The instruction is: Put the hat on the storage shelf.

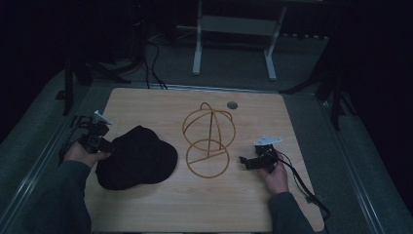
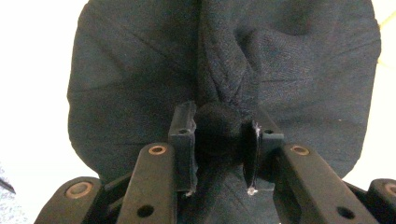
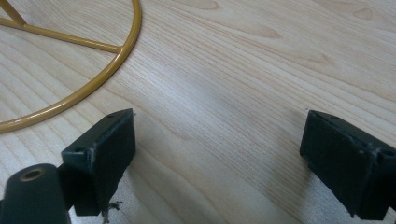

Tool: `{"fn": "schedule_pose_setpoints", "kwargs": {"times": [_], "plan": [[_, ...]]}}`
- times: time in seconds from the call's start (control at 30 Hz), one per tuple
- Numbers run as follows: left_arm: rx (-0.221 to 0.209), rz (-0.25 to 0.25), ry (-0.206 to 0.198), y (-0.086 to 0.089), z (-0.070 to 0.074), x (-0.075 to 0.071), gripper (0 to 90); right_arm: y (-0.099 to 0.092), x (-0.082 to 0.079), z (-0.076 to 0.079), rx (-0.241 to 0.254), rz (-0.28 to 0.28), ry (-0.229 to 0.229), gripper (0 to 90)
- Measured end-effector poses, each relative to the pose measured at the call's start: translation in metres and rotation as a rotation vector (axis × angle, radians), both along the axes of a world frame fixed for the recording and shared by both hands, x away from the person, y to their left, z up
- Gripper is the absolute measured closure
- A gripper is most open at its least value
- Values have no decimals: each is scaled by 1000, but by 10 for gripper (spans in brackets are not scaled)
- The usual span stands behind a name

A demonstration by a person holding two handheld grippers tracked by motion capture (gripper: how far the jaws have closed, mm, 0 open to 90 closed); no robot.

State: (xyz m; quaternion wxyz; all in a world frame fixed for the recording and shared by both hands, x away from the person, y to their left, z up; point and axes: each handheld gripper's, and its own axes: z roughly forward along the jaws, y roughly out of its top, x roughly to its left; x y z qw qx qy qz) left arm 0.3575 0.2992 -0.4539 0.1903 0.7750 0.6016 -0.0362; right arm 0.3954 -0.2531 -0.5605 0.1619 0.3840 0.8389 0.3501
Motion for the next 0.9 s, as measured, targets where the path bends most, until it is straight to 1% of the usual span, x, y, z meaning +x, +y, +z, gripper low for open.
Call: {"fn": "schedule_pose_setpoints", "kwargs": {"times": [0.13, 0.27, 0.47, 0.57, 0.7, 0.8, 0.9], "plan": [[-28, 7, -7, 1, 4, -1, 685, 0, 0, 0, 0, 0, 0, 102], [-63, 7, -17, 2, 11, -2, 685, 0, 0, 0, 0, 0, 0, 102], [-74, -7, -33, -2, 23, -2, 686, 0, 0, 0, 0, 0, 0, 102], [-103, -14, -41, -3, 30, -1, 688, 0, 0, 0, 0, 0, 0, 102], [-105, -24, -47, -6, 36, 0, 689, 0, 0, 0, 0, 0, 0, 102], [-126, -41, -51, -9, 41, 1, 690, 0, 0, 0, 0, 0, -1, 102], [-152, -42, -55, -10, 44, 2, 690, 0, 0, 0, 0, 0, -2, 102]]}}
